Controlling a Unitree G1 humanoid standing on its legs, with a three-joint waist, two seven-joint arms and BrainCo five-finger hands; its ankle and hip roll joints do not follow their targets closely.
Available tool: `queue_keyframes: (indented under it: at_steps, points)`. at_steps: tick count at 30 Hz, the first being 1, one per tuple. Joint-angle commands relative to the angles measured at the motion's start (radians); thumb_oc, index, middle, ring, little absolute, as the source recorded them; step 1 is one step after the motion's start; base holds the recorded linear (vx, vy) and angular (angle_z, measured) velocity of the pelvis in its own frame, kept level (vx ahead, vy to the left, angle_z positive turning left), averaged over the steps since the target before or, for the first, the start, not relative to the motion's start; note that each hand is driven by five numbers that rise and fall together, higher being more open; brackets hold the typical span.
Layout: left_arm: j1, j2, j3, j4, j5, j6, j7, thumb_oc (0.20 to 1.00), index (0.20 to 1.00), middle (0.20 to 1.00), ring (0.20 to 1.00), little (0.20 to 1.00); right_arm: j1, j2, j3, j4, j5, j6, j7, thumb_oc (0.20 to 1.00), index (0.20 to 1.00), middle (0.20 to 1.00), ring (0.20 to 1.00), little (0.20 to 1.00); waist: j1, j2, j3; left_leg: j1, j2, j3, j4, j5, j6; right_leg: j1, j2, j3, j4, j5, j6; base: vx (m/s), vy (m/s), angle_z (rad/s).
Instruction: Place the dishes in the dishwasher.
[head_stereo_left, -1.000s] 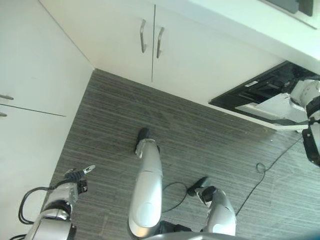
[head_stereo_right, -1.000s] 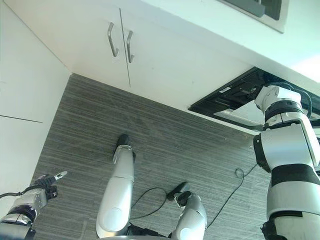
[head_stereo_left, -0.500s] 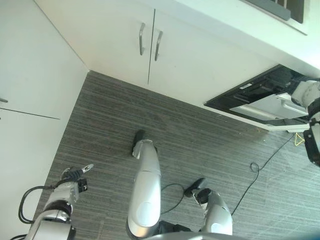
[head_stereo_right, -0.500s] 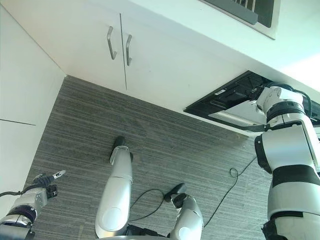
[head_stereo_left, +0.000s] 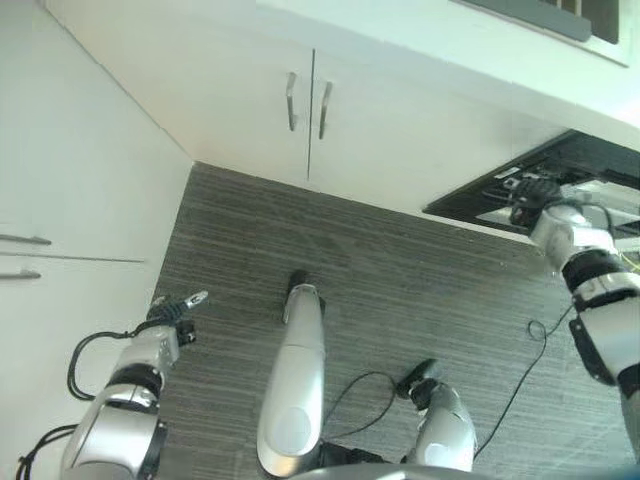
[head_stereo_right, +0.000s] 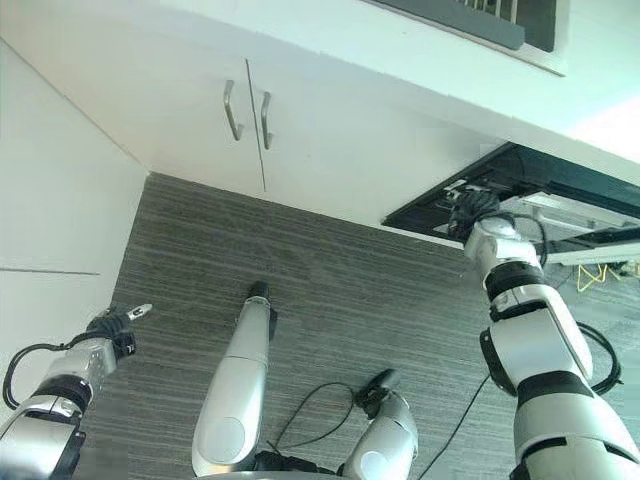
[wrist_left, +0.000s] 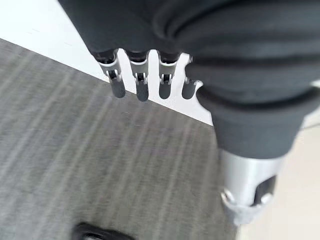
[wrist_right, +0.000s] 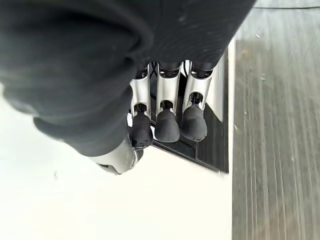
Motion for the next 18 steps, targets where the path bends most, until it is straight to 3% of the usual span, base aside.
queue_keyframes:
  at_steps: [1, 6, 10, 12, 14, 16, 18]
  points:
    - [0.054, 0.006, -0.021, 0.035, -0.048, -0.01, -0.006, 1.0, 1.0, 1.0, 1.0, 1.0, -0.004, -0.122, -0.059, -0.048, -0.016, -0.051, 0.038, 0.2, 0.2, 0.2, 0.2, 0.2, 0.033, -0.001, -0.037, 0.1, 0.109, 0.043, -0.155, 0.097, -0.065, -0.074, -0.005, 0.096, 0.083, -0.12, 0.12, 0.02, 0.254, 0.0]
    - [0.07, -0.001, 0.004, -0.001, -0.055, -0.012, -0.039, 1.0, 1.0, 1.0, 1.0, 1.0, 0.256, -0.112, -0.139, -0.141, -0.007, -0.037, 0.109, 0.2, 0.2, 0.2, 0.2, 0.2, -0.017, -0.027, -0.071, 0.191, 0.061, 0.077, -0.246, 0.101, -0.057, 0.024, 0.025, 0.132, -0.053, -0.023, 0.144, 0.03, 0.263, 0.07]
    - [0.096, -0.015, 0.022, -0.015, -0.048, -0.03, -0.055, 1.0, 1.0, 1.0, 1.0, 1.0, 0.409, -0.043, -0.202, -0.139, -0.013, -0.082, 0.155, 0.2, 0.2, 0.2, 0.2, 0.2, -0.037, -0.029, -0.097, 0.263, 0.039, 0.095, -0.316, 0.108, -0.043, 0.046, 0.027, 0.151, -0.025, 0.025, 0.152, 0.03, 0.238, -0.05]
    - [0.1, -0.024, 0.02, -0.033, -0.034, -0.035, -0.059, 1.0, 1.0, 1.0, 1.0, 1.0, 0.491, 0.008, -0.214, -0.135, -0.014, -0.093, 0.162, 0.2, 0.2, 0.2, 0.2, 0.2, -0.06, -0.027, -0.119, 0.314, 0.027, 0.096, -0.373, 0.119, -0.035, 0.078, 0.065, 0.196, -0.047, 0.019, 0.147, -0.01, 0.169, -0.08]
    - [0.095, -0.022, 0.01, -0.032, -0.047, -0.043, -0.065, 1.0, 1.0, 1.0, 1.0, 1.0, 0.547, 0.055, -0.217, -0.1, -0.058, -0.113, 0.191, 0.2, 0.2, 0.2, 0.2, 0.2, -0.092, -0.027, -0.137, 0.356, 0.005, 0.09, -0.434, 0.154, -0.027, 0.102, 0.137, 0.215, -0.134, -0.008, 0.124, -0.01, 0.079, -0.06]
    - [0.102, -0.032, 0.012, -0.041, -0.075, -0.031, -0.067, 1.0, 1.0, 1.0, 1.0, 1.0, 0.641, 0.105, -0.23, -0.074, -0.049, -0.142, 0.235, 0.2, 0.2, 0.2, 0.2, 0.2, -0.144, -0.015, -0.16, 0.434, -0.028, 0.088, -0.515, 0.162, -0.025, 0.118, 0.209, 0.265, -0.263, -0.029, 0.124, 0.14, 0.039, -0.2]
    - [0.116, -0.059, 0.024, -0.036, -0.065, -0.037, -0.096, 1.0, 1.0, 1.0, 1.0, 1.0, 0.712, 0.14, -0.257, -0.038, -0.076, -0.164, 0.288, 0.2, 0.2, 0.2, 0.2, 0.2, -0.187, 0.008, -0.191, 0.513, -0.053, 0.109, -0.599, 0.168, -0.018, 0.116, 0.242, 0.298, -0.344, -0.005, 0.133, 0.14, 0.034, 0.1]
